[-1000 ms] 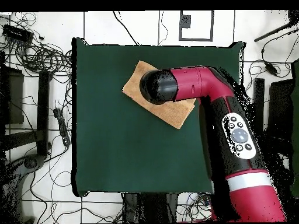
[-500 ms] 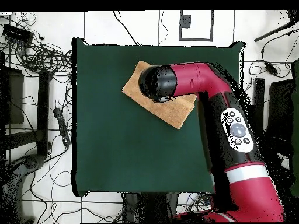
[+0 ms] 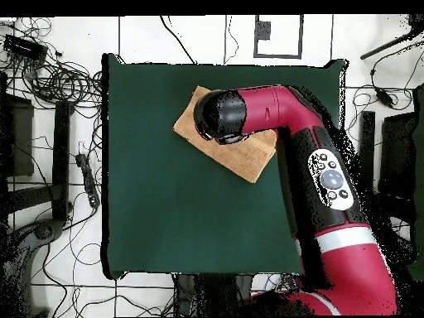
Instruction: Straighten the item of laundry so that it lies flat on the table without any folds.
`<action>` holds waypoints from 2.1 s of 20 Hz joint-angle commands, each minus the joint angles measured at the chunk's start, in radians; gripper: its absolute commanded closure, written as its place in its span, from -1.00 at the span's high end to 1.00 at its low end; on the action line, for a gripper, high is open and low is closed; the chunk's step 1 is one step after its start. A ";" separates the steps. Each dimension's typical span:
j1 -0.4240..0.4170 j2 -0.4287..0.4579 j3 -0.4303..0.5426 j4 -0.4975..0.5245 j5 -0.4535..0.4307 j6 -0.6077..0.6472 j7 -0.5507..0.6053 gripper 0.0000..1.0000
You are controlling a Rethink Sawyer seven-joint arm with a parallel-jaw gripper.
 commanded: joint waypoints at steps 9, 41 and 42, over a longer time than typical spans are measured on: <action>0.007 0.067 0.095 -0.079 -0.040 0.203 -0.493 1.00; 0.025 0.224 0.075 -0.284 -0.042 0.213 -0.630 1.00; 0.027 0.227 0.075 -0.290 -0.041 0.217 -0.627 1.00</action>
